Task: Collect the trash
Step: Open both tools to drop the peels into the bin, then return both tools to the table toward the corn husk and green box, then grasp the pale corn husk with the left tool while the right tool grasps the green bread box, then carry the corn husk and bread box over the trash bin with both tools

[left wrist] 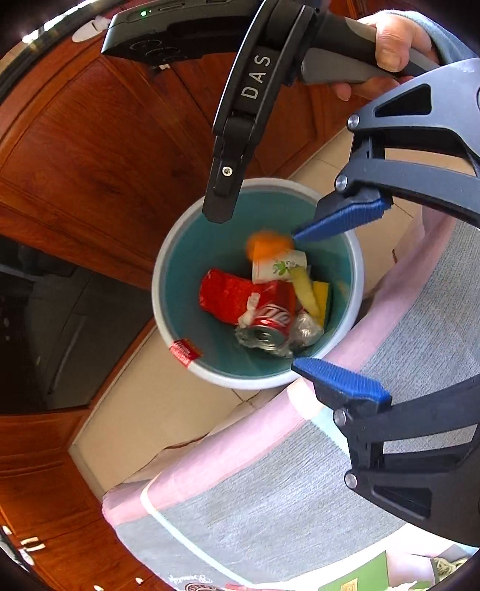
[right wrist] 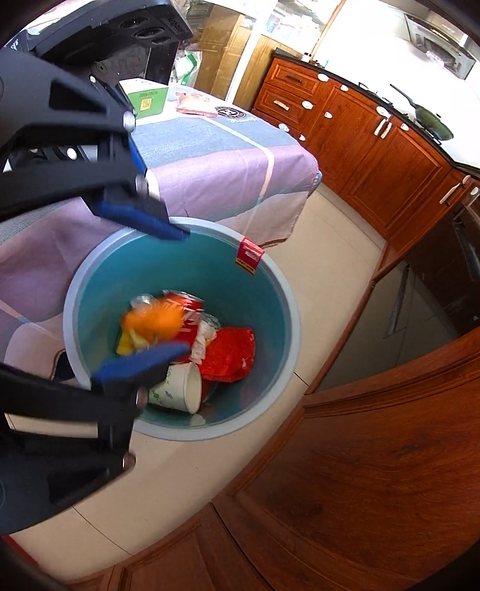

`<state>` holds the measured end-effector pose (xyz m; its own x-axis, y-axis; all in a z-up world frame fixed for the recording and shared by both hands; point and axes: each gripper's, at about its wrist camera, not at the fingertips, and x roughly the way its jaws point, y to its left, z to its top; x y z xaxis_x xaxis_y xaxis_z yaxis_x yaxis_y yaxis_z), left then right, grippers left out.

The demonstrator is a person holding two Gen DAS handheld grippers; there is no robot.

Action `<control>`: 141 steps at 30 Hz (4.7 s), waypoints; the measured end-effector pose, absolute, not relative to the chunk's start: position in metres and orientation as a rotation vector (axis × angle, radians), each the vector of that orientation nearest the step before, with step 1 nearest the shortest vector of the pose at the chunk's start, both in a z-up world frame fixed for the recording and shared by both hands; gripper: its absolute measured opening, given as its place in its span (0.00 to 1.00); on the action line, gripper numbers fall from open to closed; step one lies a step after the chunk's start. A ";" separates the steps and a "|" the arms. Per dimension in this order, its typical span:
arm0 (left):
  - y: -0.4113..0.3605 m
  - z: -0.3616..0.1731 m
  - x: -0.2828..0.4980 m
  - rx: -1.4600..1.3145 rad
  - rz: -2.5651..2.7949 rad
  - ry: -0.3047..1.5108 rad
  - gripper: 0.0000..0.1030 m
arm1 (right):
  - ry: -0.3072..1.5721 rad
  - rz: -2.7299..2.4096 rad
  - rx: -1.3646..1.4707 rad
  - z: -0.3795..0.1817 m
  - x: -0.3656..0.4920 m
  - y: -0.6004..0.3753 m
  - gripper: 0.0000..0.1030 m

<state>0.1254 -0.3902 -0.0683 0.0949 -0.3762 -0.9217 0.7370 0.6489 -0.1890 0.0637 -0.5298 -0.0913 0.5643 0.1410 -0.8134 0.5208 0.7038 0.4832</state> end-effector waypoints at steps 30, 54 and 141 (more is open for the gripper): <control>-0.289 -0.038 0.104 0.235 -0.776 1.179 0.91 | 1.032 -0.213 0.724 -0.062 0.065 -0.443 0.77; -0.074 -0.013 0.121 -0.020 -0.581 1.116 0.96 | 1.104 -0.054 0.440 -0.010 0.106 -0.253 0.84; -0.171 -0.014 0.124 0.200 -0.535 1.118 0.43 | 0.876 0.017 0.607 0.001 0.079 -0.341 0.09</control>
